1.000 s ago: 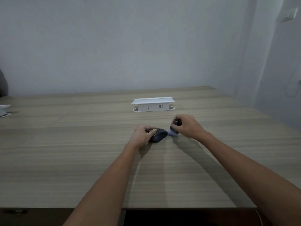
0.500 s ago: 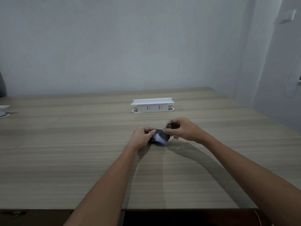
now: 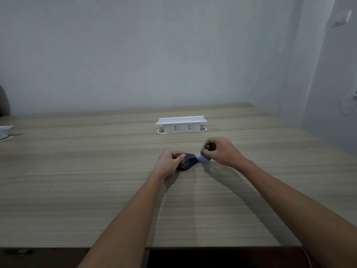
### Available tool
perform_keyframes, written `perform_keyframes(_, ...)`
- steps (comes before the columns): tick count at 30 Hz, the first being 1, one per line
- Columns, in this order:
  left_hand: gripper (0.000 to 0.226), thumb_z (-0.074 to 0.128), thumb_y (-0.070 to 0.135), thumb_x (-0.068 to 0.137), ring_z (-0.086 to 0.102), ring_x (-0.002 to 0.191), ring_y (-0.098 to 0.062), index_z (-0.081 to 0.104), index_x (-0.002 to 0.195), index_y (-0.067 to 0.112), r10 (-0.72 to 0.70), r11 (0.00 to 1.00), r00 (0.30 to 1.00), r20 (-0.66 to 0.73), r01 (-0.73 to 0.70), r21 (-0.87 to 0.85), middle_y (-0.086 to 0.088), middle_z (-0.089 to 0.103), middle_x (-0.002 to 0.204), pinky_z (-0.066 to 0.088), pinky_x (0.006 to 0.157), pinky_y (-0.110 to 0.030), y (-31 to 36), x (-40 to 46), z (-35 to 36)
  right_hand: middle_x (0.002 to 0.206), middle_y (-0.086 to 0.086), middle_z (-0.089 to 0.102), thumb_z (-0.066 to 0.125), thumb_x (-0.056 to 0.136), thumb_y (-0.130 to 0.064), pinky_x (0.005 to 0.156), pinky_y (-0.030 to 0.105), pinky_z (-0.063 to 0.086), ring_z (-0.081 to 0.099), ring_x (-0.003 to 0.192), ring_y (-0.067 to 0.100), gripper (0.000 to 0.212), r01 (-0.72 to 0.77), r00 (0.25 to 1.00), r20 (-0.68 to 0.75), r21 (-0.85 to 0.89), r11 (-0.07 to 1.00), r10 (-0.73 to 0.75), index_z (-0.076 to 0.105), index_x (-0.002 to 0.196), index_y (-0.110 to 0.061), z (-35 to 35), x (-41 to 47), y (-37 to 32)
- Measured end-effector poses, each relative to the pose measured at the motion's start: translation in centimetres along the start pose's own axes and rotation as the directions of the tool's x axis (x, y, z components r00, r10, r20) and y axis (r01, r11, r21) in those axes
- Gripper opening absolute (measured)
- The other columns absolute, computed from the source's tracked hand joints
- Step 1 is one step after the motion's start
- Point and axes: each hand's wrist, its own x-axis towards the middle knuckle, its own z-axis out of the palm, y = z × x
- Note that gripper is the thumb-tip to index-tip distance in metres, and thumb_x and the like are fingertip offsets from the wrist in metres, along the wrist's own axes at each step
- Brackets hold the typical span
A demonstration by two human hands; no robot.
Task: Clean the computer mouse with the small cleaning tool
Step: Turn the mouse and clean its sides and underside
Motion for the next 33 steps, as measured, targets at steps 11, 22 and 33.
perform_keyframes(11,0.026,0.063,0.026,0.094,0.067,0.086,-0.012,0.075,0.116,0.019,0.009,1.0,1.0,-0.014,-0.009,-0.006,-0.002,0.077,0.106,0.047,0.074,-0.023,-0.1,0.0,0.1,0.076,0.0,0.073,0.074,0.083,-0.015,0.063,0.025,0.052,0.062,0.064,0.008,0.005,-0.038,0.997,0.072,0.114,0.993,0.03,0.078,0.085,-0.012,-0.1,-0.5,-0.5)
perform_keyframes(22,0.025,0.063,0.028,0.094,0.065,0.084,-0.01,0.076,0.115,0.023,0.0,1.0,1.0,-0.023,0.001,0.022,0.0,0.077,0.106,0.045,0.063,-0.017,0.2,-0.5,-0.1,0.07,0.004,0.07,0.073,0.086,-0.018,0.055,0.024,0.053,0.062,0.056,0.009,0.013,-0.112,0.993,0.067,0.247,0.963,0.098,0.075,0.088,-0.005,0.2,-1.1,-0.5)
perform_keyframes(33,0.037,0.052,0.044,0.097,0.055,0.067,-0.018,0.073,0.084,0.016,-0.057,0.987,0.997,0.056,0.048,0.151,-0.001,0.066,0.072,0.042,0.062,-0.03,1.8,-1.0,-0.9,0.067,-0.004,0.068,0.07,0.084,-0.011,0.055,0.027,0.058,0.065,0.059,0.016,0.009,-0.169,0.985,0.011,0.193,0.967,0.17,0.077,0.085,-0.004,1.0,-0.6,-1.3)
